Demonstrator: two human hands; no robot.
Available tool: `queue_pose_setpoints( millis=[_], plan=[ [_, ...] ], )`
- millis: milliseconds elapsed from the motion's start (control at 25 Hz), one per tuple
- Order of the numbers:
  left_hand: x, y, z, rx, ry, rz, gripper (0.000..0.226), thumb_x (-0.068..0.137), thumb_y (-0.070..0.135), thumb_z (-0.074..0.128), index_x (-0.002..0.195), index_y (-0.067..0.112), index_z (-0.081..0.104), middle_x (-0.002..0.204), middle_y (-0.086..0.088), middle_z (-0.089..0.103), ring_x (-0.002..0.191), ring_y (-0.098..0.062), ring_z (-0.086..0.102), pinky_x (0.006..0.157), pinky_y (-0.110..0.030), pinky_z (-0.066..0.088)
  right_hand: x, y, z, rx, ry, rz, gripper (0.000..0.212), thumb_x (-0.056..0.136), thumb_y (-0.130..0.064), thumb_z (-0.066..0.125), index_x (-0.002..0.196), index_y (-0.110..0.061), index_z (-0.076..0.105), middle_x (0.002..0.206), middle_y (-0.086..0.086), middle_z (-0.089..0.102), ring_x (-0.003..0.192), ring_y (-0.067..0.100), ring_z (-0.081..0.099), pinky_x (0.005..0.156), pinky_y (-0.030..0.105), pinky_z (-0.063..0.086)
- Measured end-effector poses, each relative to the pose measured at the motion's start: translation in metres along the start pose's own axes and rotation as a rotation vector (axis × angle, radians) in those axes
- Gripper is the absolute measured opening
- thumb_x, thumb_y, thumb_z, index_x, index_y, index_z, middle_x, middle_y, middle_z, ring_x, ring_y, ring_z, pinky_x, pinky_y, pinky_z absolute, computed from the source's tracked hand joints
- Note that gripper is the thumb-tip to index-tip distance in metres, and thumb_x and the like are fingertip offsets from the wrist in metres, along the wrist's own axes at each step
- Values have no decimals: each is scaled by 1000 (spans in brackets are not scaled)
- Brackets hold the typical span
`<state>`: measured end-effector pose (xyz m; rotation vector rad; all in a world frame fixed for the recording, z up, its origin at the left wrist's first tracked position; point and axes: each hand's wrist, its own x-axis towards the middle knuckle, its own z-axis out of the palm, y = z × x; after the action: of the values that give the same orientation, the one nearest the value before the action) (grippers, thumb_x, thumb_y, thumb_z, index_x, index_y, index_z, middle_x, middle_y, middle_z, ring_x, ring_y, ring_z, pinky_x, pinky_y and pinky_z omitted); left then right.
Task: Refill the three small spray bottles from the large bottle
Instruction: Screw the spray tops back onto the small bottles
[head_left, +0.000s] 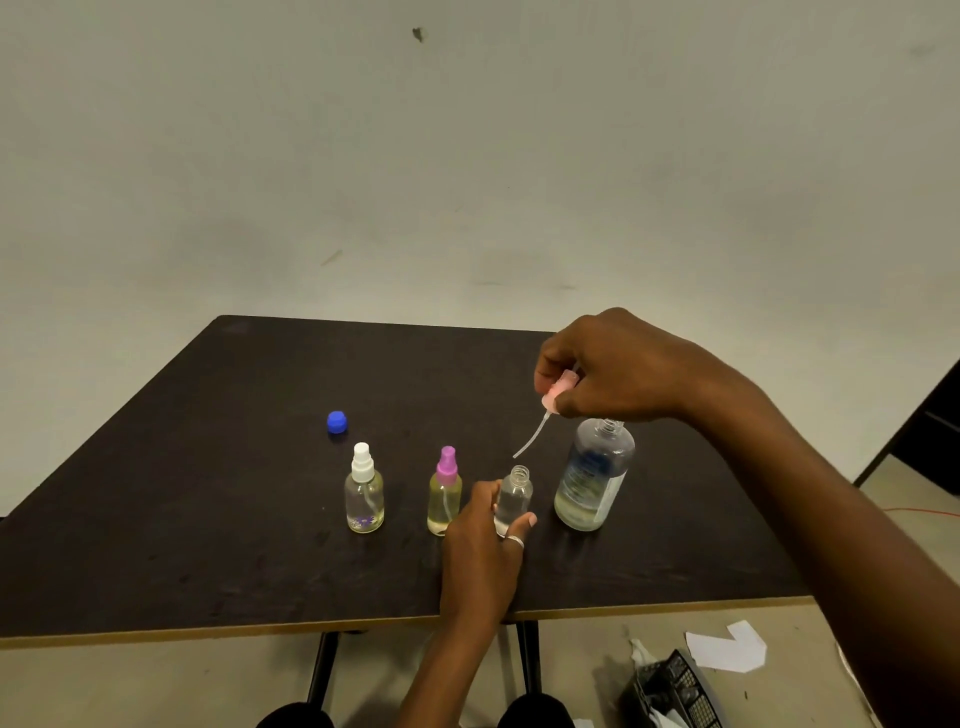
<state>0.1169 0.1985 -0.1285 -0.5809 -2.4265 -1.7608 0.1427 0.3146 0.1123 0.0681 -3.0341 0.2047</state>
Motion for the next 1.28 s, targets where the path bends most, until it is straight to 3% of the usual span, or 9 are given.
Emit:
queue_pose_setpoints(
  millis=[240, 440, 640, 800, 1000, 1280],
  plan=[
    [0, -1, 0, -11, 8, 5, 35, 84, 30, 76, 113, 29, 56, 103, 13, 69, 90, -2, 65, 78, -23, 56, 8, -1, 21, -97, -19, -26, 15, 77, -11, 68, 85, -22, 73, 87, -9, 70, 77, 10, 63, 66, 19, 49],
    [0, -3, 0, -42, 7, -9, 34, 83, 30, 77, 109, 35, 56, 99, 16, 69, 89, 1, 65, 77, -23, 56, 16, -4, 48, -110, -84, -61, 19, 79, -6, 65, 88, -20, 74, 90, -7, 71, 81, 11, 64, 74, 26, 55],
    [-1, -3, -1, -50, 13, 7, 33, 84, 31, 76, 109, 35, 55, 98, 16, 67, 90, 1, 64, 78, -26, 57, 18, 2, 74, -77, -150, -117, 22, 80, -2, 65, 93, -17, 75, 95, -5, 71, 84, 8, 64, 72, 17, 46],
    [-1, -4, -2, -63, 20, 45, 32, 85, 27, 76, 112, 26, 58, 98, 12, 68, 89, -2, 65, 77, -29, 57, 18, 7, 84, -58, -152, -137, 24, 81, -2, 68, 98, -17, 75, 99, -5, 71, 85, 5, 62, 77, 17, 49],
    [-2, -3, -3, -81, 16, 57, 31, 86, 27, 75, 111, 24, 58, 98, 10, 69, 90, -4, 66, 77, -31, 57, 17, 11, 87, -58, -161, -148, 21, 81, -5, 70, 97, -19, 74, 97, -7, 70, 79, 2, 58, 71, 10, 41],
    [-1, -6, -2, -64, 21, 54, 31, 85, 30, 75, 108, 32, 55, 96, 14, 68, 88, 1, 65, 75, -28, 57, 18, 10, 93, -82, -161, -115, 13, 84, -14, 70, 95, -18, 73, 91, -6, 70, 78, 7, 62, 74, 22, 52]
  ],
)
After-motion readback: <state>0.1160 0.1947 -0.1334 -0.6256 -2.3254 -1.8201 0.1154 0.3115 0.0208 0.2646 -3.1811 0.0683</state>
